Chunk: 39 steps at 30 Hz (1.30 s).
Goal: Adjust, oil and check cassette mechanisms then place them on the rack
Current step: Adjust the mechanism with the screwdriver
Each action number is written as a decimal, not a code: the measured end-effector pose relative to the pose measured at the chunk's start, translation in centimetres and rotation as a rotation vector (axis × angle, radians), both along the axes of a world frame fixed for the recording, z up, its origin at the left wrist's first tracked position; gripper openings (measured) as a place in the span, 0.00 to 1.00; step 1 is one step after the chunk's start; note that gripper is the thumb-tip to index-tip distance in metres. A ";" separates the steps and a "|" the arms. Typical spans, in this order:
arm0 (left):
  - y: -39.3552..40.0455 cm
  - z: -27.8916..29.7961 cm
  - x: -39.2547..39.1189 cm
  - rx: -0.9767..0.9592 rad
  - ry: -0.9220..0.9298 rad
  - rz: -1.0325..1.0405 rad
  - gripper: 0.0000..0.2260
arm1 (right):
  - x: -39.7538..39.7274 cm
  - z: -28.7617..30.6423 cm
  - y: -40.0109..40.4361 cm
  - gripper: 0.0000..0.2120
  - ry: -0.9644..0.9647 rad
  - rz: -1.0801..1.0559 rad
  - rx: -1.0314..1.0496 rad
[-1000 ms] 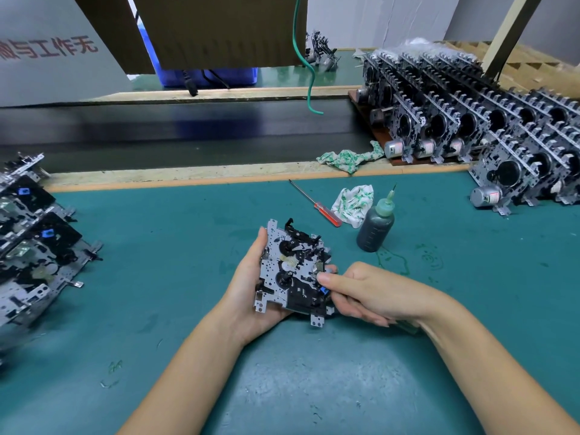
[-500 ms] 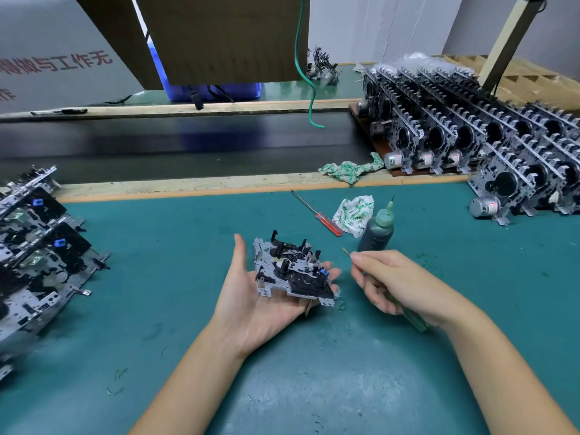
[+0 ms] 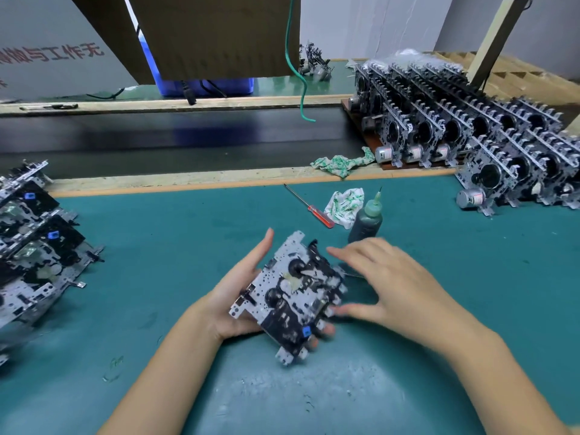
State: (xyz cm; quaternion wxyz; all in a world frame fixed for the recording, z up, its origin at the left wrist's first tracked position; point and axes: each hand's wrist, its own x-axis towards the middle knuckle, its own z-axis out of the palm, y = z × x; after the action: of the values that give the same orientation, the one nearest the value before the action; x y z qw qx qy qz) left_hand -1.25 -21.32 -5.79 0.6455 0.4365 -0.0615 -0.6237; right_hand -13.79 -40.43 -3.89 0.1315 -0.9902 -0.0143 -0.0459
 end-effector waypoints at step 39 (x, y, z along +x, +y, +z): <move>3.0 -1.8 -4.3 0.472 -2.131 0.156 0.24 | -3.1 -4.1 0.4 0.23 -0.368 -0.046 -0.110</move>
State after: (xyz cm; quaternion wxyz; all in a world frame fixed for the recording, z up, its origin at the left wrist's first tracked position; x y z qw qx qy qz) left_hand -5.57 -18.35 -7.58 0.1988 0.8676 -0.4396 0.1208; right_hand -16.86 -40.07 -7.99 0.0714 -0.9708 -0.0178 -0.2282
